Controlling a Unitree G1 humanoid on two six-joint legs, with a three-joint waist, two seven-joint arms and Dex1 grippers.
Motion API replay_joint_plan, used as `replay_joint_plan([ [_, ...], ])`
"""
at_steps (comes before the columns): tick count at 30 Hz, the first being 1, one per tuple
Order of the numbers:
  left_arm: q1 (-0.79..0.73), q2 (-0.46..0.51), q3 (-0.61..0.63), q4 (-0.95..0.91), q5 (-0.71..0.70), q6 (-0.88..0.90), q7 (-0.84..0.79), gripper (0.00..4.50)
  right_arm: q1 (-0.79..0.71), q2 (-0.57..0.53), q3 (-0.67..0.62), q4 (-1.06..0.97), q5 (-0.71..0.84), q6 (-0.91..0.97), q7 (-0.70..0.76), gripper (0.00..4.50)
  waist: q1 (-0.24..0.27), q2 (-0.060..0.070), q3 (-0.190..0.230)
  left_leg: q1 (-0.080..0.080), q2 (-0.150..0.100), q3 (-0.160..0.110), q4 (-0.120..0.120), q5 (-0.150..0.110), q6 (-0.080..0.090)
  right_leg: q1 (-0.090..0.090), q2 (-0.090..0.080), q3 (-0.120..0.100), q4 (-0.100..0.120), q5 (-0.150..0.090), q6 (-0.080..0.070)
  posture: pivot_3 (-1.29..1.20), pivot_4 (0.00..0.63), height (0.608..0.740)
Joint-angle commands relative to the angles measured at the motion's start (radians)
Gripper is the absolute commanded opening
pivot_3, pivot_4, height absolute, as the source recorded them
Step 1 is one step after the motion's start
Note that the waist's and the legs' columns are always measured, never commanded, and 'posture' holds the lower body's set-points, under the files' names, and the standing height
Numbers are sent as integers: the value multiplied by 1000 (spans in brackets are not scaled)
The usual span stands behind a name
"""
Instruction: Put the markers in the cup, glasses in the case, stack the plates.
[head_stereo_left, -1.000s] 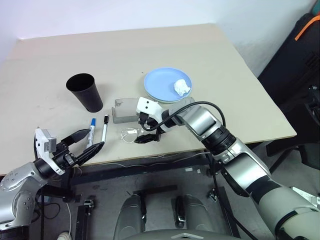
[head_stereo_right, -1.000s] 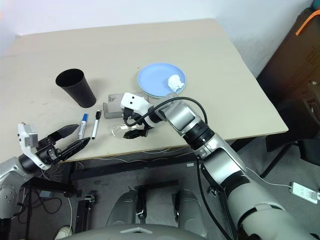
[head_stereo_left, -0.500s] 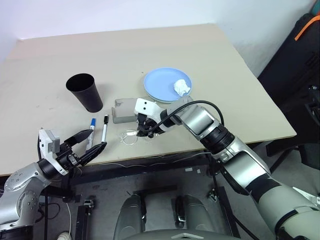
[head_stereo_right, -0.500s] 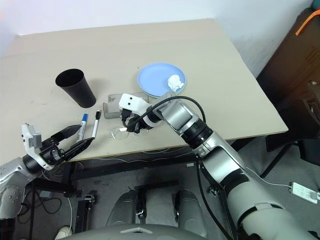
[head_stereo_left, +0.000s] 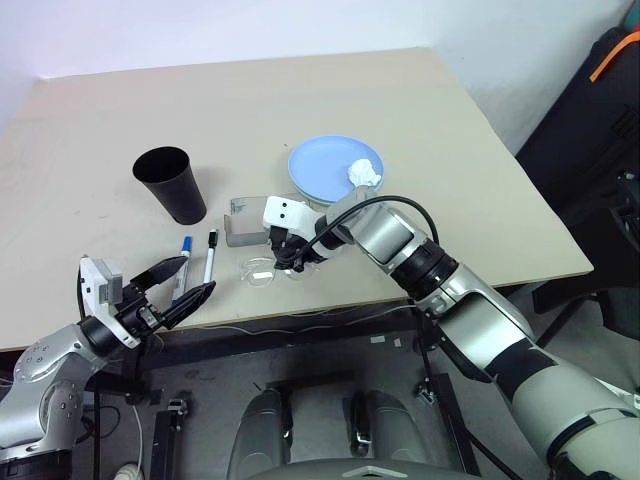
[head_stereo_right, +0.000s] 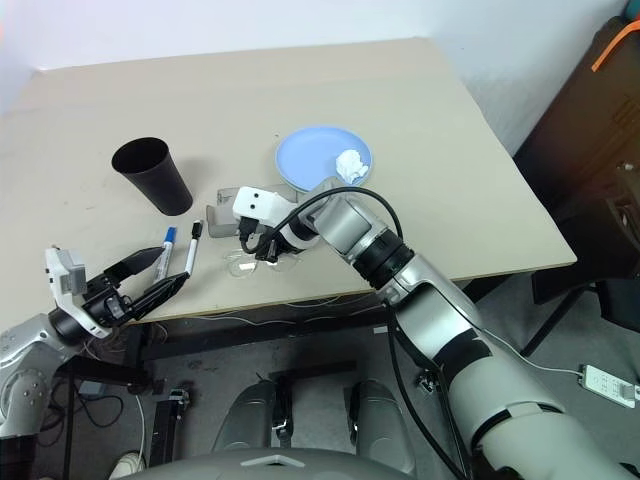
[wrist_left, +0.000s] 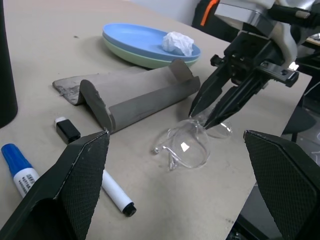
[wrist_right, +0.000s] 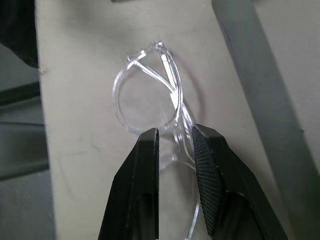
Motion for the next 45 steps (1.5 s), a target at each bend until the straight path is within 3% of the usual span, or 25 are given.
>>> replay_joint_plan([
  [1, -4, 3, 5, -36, 0, -21, -2, 4500, -33, 8, 2, 14, -27, -30, -2, 1075, 0, 0, 0, 0, 0, 0, 0, 0, 0, 0, 0, 0, 0, 0, 0, 0, 150, 738],
  [13, -18, -3, -2, -25, 6, -33, 2, 4500, -33, 6, -5, 14, -51, -59, 26, 1075, 0, 0, 0, 0, 0, 0, 0, 0, 0, 0, 0, 0, 0, 0, 0, 0, 150, 738],
  [18, -20, -2, -5, -26, 8, -34, 3, 4500, -34, 7, -10, 14, -52, -62, 29, 32, 0, 0, 0, 0, 0, 0, 0, 0, 0, 0, 0, 0, 0, 0, 0, 0, 150, 738],
  [30, -20, 1, -7, -27, 12, -32, 4, 4500, -50, -34, -62, -69, -22, -29, 53, 32, 1, 0, 0, 0, 0, 0, 0, 0, 0, 0, 0, 0, 0, 0, 0, 0, 150, 738],
  [35, -29, 2, -6, -18, 10, -32, 3, 4500, -118, -60, -180, -119, 62, 4, 83, 32, 1, 0, 0, 0, 0, 0, 0, 0, 0, 0, 0, 0, 0, 0, 0, 0, 150, 738],
  [45, -42, -3, -10, -10, 11, -32, 3, 4500, -224, -22, -243, 64, 49, -120, -11, 32, -1, 0, 0, 0, 0, 0, -1, 0, 0, -1, 0, 0, -1, 0, 0, 0, 150, 738],
])
